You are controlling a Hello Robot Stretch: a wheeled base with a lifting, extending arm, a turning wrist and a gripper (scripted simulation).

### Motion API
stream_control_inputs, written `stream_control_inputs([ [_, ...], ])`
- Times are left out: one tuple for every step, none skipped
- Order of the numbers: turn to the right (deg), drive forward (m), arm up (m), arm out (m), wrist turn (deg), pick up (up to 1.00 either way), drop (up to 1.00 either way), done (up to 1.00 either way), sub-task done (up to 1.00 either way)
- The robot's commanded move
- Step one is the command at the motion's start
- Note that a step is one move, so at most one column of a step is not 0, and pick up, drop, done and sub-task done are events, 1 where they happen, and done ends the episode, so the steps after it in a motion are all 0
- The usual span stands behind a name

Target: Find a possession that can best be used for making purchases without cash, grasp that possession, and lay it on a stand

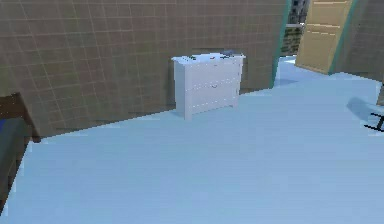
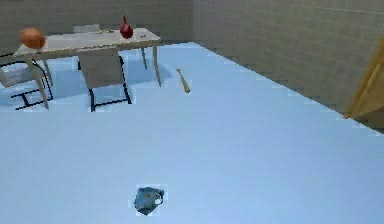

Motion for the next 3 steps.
stream_control_inputs([
  [0.0, 1.00, 0.00, 0.00, 0.0, 0.00, 0.00, 0.00, 0.00],
  [6.0, 0.00, 0.00, 0.00, 0.0, 0.00, 0.00, 0.00, 0.00],
  [0.0, 0.85, 0.00, 0.00, 0.0, 0.00, 0.00, 0.00, 0.00],
])
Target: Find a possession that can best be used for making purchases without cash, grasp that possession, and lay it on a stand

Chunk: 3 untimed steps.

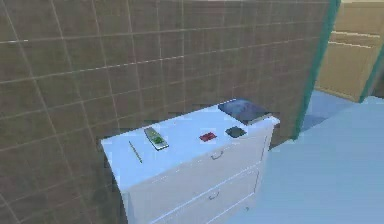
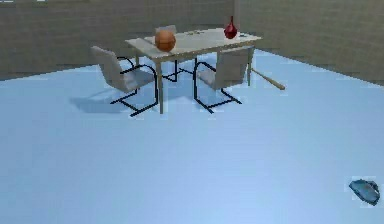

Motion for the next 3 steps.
stream_control_inputs([
  [-45.0, 0.00, 0.00, 0.00, 0.0, 0.00, 0.00, 0.00, 0.00],
  [-36.0, 0.00, 0.00, 0.00, 0.0, 0.00, 0.00, 0.00, 0.00],
  [-3.0, 0.00, 0.00, 0.00, 0.0, 0.00, 0.00, 0.00, 0.00],
])
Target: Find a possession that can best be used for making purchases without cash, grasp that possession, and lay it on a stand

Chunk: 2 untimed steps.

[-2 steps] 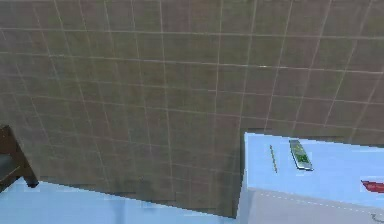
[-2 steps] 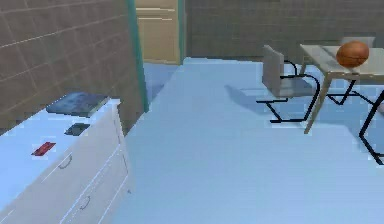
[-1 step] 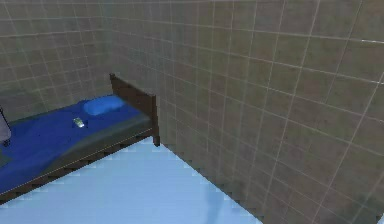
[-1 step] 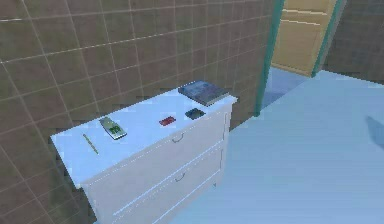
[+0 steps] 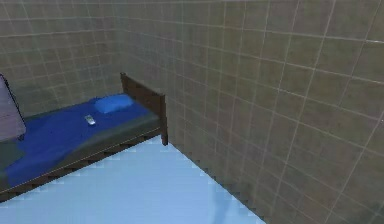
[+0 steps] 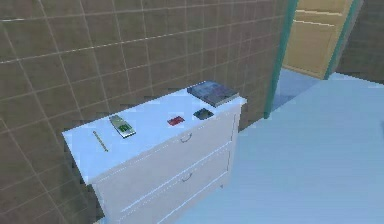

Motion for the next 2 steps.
stream_control_inputs([
  [45.0, 0.00, 0.00, 0.00, 0.0, 0.00, 0.00, 0.00, 0.00],
  [33.0, 0.00, 0.00, 0.00, 0.0, 0.00, 0.00, 0.00, 0.00],
])
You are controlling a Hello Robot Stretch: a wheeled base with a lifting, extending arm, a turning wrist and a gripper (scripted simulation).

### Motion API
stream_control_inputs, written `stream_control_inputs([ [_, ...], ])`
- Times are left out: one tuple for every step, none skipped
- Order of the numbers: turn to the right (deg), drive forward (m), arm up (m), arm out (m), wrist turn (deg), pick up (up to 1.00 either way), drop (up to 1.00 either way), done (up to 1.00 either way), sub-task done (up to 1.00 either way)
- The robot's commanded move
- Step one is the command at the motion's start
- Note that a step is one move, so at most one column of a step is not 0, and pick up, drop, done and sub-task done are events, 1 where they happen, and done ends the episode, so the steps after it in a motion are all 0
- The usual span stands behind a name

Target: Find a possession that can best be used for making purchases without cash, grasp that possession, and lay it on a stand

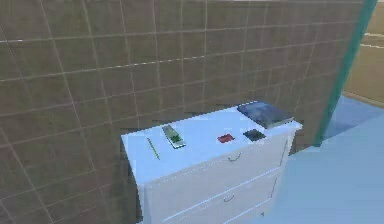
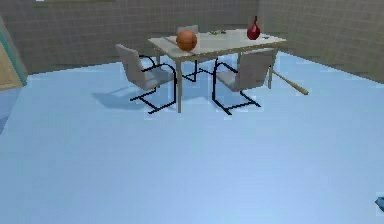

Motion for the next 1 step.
stream_control_inputs([
  [0.0, 0.40, 0.00, 0.00, 0.0, 0.00, 0.00, 0.00, 0.00],
])
